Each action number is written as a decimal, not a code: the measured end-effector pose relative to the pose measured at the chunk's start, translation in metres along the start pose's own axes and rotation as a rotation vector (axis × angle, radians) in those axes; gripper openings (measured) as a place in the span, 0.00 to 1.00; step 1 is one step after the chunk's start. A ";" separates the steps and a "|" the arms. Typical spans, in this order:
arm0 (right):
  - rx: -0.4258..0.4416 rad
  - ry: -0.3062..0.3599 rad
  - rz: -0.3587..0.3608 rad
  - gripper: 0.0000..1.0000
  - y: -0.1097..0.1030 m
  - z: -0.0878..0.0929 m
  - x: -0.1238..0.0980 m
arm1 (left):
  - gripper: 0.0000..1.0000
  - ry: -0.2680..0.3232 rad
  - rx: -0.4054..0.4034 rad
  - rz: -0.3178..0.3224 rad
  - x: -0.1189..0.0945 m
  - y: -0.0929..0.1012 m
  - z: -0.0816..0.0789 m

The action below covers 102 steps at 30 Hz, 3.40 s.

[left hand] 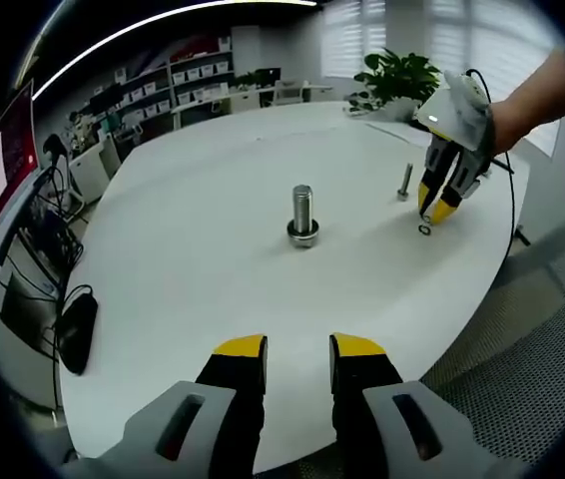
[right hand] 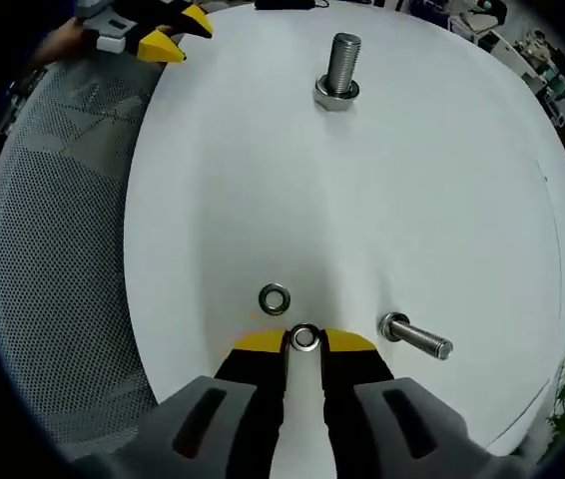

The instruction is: Place the washer onto the threaded stud by aligning its center hole with the stud, sliding it down to the base, and recovering from edge contact or off-axis alignment until the washer reaches the visible bottom stop.

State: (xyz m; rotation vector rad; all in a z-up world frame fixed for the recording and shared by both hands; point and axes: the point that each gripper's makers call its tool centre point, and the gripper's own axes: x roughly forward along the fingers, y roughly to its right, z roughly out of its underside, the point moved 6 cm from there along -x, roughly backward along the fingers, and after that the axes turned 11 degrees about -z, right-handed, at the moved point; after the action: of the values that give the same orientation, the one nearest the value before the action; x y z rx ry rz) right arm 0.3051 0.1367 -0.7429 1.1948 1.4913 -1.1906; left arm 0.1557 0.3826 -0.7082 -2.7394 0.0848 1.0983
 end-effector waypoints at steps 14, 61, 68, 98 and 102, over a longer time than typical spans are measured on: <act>0.064 0.088 0.025 0.15 -0.002 0.005 -0.001 | 0.23 -0.005 0.002 0.003 0.000 0.001 0.000; 0.210 0.336 0.233 0.14 0.021 0.008 -0.069 | 0.23 -0.014 0.009 0.010 0.000 0.003 0.002; 0.194 0.336 0.246 0.14 0.030 0.001 -0.070 | 0.23 -0.013 0.009 0.012 0.000 0.003 0.002; 0.206 0.255 0.173 0.14 0.049 0.000 -0.042 | 0.22 -0.017 0.012 0.014 0.001 0.003 0.002; 0.200 0.244 0.158 0.14 0.052 -0.001 -0.037 | 0.22 -0.018 0.013 0.015 0.001 0.003 0.002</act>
State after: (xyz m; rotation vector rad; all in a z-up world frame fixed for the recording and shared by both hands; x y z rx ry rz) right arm 0.3621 0.1359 -0.7152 1.6113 1.4456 -1.1375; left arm 0.1545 0.3797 -0.7110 -2.7208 0.1105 1.1226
